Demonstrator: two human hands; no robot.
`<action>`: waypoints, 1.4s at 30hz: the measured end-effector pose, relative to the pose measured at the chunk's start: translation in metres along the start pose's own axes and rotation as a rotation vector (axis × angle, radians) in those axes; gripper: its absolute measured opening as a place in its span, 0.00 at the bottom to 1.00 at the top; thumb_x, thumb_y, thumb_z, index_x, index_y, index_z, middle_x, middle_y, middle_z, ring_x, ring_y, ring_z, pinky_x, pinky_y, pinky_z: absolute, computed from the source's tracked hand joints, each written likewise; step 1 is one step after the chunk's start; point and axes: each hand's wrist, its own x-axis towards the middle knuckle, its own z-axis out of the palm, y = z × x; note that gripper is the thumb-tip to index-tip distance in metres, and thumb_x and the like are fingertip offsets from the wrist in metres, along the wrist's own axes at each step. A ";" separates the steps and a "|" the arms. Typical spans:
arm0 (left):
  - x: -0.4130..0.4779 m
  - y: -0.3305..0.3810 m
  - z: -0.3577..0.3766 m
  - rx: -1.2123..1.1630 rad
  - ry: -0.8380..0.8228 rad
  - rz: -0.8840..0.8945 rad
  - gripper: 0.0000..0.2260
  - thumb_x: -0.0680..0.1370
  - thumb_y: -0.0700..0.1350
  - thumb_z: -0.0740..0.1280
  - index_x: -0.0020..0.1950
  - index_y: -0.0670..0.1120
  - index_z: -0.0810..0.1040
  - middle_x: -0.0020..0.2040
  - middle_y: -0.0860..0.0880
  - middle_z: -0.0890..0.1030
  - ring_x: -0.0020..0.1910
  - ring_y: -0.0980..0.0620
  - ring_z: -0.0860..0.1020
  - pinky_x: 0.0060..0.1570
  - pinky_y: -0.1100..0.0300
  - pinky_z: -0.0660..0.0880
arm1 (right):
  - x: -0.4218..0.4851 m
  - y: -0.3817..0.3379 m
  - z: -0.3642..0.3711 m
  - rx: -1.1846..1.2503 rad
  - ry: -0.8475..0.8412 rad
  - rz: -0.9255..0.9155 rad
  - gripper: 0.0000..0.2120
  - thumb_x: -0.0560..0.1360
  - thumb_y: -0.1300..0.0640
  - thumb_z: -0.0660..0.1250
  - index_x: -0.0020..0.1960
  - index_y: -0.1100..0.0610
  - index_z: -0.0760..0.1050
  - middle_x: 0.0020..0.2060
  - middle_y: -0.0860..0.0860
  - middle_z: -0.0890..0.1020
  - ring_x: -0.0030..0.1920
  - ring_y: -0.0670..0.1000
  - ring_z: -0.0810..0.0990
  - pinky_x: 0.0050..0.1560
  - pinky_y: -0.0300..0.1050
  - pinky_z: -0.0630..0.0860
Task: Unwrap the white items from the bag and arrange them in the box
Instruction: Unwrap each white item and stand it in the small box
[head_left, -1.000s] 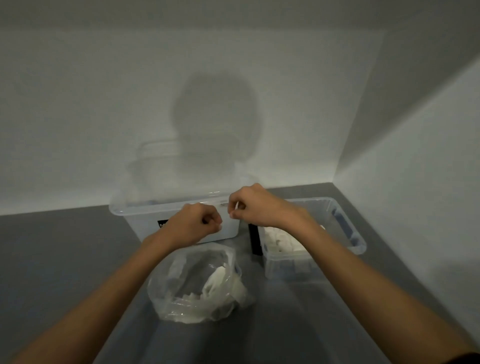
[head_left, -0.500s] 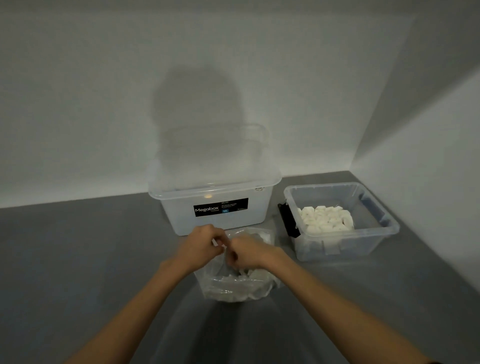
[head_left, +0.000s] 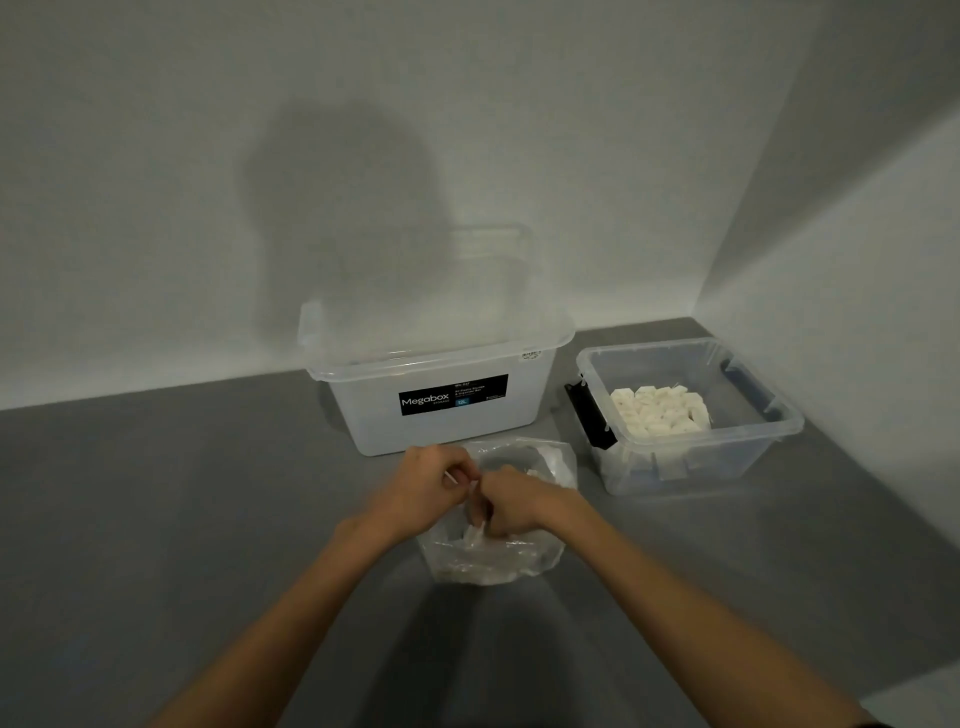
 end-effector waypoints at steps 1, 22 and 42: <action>0.000 -0.001 -0.002 -0.018 0.009 -0.010 0.07 0.74 0.38 0.68 0.50 0.46 0.82 0.43 0.52 0.82 0.36 0.64 0.77 0.38 0.76 0.71 | 0.000 0.001 -0.003 0.022 0.009 0.004 0.10 0.72 0.67 0.68 0.52 0.59 0.78 0.49 0.56 0.81 0.48 0.55 0.81 0.47 0.45 0.78; -0.013 0.033 -0.014 -0.954 0.017 -0.192 0.20 0.72 0.47 0.73 0.61 0.49 0.72 0.52 0.45 0.82 0.49 0.51 0.83 0.50 0.55 0.81 | -0.063 -0.003 -0.027 1.683 0.505 0.150 0.03 0.74 0.66 0.68 0.42 0.63 0.77 0.30 0.54 0.80 0.31 0.48 0.79 0.32 0.38 0.77; -0.005 0.027 -0.026 -0.880 0.089 -0.195 0.09 0.75 0.41 0.70 0.55 0.46 0.82 0.43 0.52 0.83 0.39 0.61 0.81 0.35 0.68 0.75 | -0.069 0.002 -0.017 1.577 0.401 -0.023 0.05 0.73 0.59 0.70 0.47 0.61 0.80 0.39 0.54 0.82 0.39 0.49 0.80 0.38 0.40 0.78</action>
